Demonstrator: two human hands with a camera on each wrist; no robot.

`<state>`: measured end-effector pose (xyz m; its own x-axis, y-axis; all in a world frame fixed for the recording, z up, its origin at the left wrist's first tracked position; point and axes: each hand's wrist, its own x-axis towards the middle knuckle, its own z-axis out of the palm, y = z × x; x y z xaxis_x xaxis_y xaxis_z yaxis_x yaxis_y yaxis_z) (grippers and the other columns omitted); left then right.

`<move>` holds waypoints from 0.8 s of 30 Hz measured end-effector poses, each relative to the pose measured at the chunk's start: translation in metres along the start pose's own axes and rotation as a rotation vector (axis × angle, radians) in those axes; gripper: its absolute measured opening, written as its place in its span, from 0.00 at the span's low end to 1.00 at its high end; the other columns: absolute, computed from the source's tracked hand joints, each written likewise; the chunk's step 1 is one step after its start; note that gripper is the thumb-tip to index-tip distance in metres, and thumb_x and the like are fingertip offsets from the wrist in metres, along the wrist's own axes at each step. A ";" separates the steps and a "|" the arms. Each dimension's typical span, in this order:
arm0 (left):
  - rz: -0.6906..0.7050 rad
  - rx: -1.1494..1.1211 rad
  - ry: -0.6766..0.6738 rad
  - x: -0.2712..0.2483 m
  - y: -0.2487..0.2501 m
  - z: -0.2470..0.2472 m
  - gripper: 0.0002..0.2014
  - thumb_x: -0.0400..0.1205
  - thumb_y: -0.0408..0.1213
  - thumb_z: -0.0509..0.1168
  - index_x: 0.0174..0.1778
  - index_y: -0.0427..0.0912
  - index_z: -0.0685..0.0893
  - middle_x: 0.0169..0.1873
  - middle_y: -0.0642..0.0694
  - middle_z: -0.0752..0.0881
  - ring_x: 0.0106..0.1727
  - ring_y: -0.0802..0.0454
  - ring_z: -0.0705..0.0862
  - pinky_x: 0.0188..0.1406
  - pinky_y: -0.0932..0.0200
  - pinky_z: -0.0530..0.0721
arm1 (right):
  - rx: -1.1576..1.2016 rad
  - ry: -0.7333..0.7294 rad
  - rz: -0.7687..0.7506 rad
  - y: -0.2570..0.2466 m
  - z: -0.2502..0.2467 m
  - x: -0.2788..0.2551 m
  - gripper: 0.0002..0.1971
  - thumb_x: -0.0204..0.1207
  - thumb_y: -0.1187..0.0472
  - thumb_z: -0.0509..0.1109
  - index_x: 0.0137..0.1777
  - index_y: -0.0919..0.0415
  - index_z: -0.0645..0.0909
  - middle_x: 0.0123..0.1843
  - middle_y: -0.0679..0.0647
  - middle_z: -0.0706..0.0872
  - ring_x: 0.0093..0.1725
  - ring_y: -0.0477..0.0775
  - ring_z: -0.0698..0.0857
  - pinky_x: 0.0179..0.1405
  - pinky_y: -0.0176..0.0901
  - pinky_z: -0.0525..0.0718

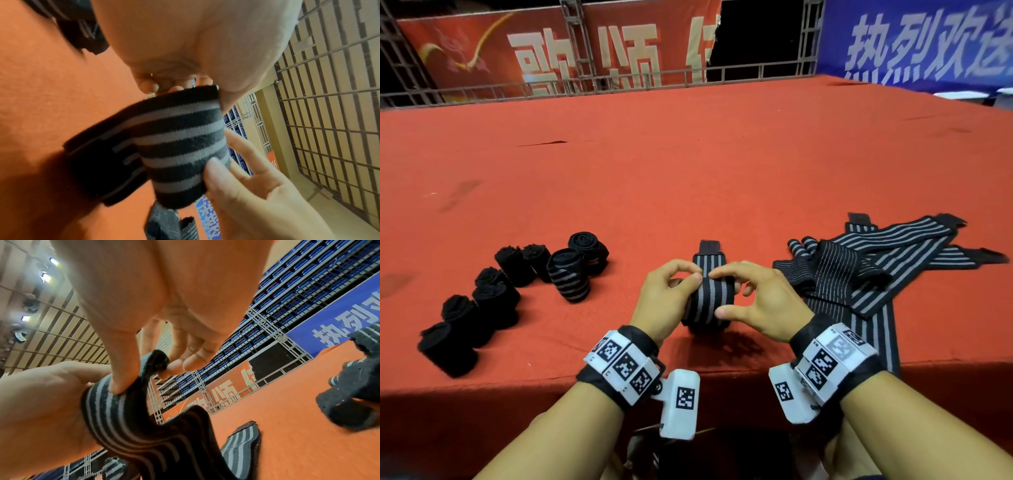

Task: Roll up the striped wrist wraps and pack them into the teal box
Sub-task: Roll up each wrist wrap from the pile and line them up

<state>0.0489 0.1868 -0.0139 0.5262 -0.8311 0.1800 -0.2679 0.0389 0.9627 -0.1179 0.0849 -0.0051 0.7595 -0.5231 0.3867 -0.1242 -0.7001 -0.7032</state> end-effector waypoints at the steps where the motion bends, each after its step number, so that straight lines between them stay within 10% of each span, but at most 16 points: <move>1: -0.006 -0.005 -0.005 0.000 0.001 0.000 0.05 0.84 0.35 0.69 0.43 0.47 0.86 0.30 0.38 0.80 0.33 0.46 0.75 0.32 0.50 0.72 | -0.005 -0.003 0.003 0.001 0.001 0.000 0.24 0.66 0.63 0.86 0.62 0.51 0.88 0.48 0.36 0.84 0.47 0.31 0.81 0.47 0.21 0.74; 8: 0.018 -0.033 -0.116 -0.003 0.003 0.001 0.07 0.83 0.40 0.73 0.44 0.40 0.87 0.32 0.53 0.85 0.33 0.59 0.81 0.35 0.63 0.78 | -0.069 0.026 0.021 0.010 0.001 -0.001 0.04 0.79 0.56 0.76 0.52 0.52 0.89 0.32 0.32 0.83 0.35 0.35 0.81 0.41 0.30 0.74; 13: 0.056 0.014 -0.184 -0.004 -0.003 -0.001 0.06 0.79 0.35 0.77 0.49 0.42 0.88 0.37 0.49 0.88 0.39 0.55 0.85 0.41 0.57 0.84 | -0.027 -0.032 0.116 0.014 0.003 0.000 0.12 0.85 0.51 0.69 0.39 0.49 0.82 0.31 0.42 0.82 0.32 0.40 0.77 0.37 0.43 0.76; 15: 0.051 0.006 -0.179 -0.004 -0.004 0.001 0.05 0.80 0.34 0.76 0.49 0.40 0.87 0.35 0.52 0.89 0.37 0.57 0.85 0.39 0.61 0.82 | -0.008 -0.025 0.111 0.016 0.003 -0.002 0.03 0.82 0.52 0.73 0.46 0.45 0.83 0.36 0.40 0.84 0.34 0.38 0.79 0.37 0.36 0.76; 18: 0.034 -0.026 -0.125 -0.004 -0.006 0.004 0.07 0.81 0.32 0.75 0.50 0.35 0.85 0.31 0.55 0.88 0.33 0.61 0.84 0.35 0.67 0.80 | 0.076 -0.009 0.072 0.020 0.005 -0.003 0.22 0.70 0.58 0.83 0.62 0.45 0.81 0.55 0.42 0.86 0.43 0.45 0.84 0.42 0.37 0.84; 24: 0.008 -0.013 -0.148 -0.005 -0.006 0.004 0.12 0.80 0.35 0.76 0.54 0.38 0.82 0.33 0.55 0.88 0.35 0.60 0.85 0.35 0.64 0.82 | 0.045 0.046 0.075 0.023 0.007 -0.002 0.16 0.74 0.60 0.79 0.60 0.47 0.85 0.43 0.42 0.88 0.39 0.44 0.84 0.43 0.33 0.81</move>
<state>0.0450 0.1888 -0.0212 0.3994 -0.9033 0.1566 -0.2608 0.0518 0.9640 -0.1176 0.0736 -0.0259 0.7187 -0.5959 0.3584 -0.1501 -0.6362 -0.7568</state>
